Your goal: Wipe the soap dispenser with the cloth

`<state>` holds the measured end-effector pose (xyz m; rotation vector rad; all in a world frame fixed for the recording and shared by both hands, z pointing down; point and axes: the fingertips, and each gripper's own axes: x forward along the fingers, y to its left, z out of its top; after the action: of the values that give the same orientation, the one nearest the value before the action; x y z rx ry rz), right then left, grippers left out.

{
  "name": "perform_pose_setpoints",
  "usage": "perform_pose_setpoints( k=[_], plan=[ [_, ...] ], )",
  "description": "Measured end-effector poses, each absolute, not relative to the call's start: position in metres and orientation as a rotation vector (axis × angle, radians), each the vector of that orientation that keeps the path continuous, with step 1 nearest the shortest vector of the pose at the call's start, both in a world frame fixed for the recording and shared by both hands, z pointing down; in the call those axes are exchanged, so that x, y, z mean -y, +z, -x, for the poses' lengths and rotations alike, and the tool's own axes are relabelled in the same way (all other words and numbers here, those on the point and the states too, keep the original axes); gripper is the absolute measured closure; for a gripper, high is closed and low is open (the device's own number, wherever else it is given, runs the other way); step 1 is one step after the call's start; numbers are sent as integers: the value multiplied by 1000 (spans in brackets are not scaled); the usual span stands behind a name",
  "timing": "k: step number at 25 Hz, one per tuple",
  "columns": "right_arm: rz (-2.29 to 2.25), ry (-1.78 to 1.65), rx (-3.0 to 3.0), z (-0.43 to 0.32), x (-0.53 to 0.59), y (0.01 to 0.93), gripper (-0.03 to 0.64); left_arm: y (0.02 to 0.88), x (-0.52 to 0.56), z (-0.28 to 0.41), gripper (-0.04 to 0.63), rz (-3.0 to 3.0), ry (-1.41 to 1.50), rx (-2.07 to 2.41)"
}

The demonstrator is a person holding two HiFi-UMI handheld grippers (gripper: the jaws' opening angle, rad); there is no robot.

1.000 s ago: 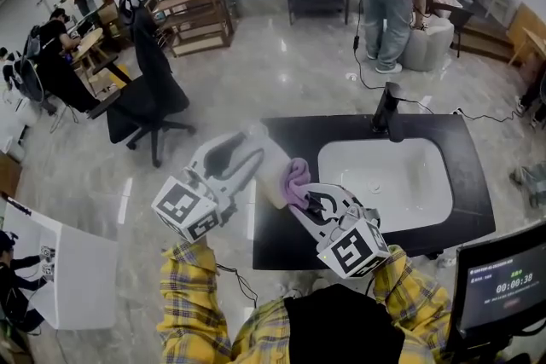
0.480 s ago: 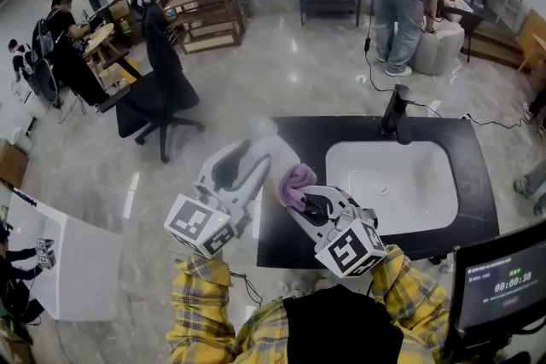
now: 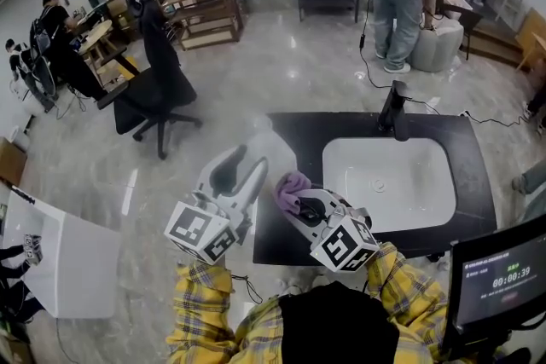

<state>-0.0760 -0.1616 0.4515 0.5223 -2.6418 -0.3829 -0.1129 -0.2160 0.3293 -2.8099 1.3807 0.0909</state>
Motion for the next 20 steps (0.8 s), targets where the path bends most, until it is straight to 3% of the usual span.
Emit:
perform_pose_setpoints(
  k=[20],
  plan=[
    [-385, -195, 2564, 80, 163, 524, 535, 355, 214, 111, 437, 2840, 33, -1473]
  ],
)
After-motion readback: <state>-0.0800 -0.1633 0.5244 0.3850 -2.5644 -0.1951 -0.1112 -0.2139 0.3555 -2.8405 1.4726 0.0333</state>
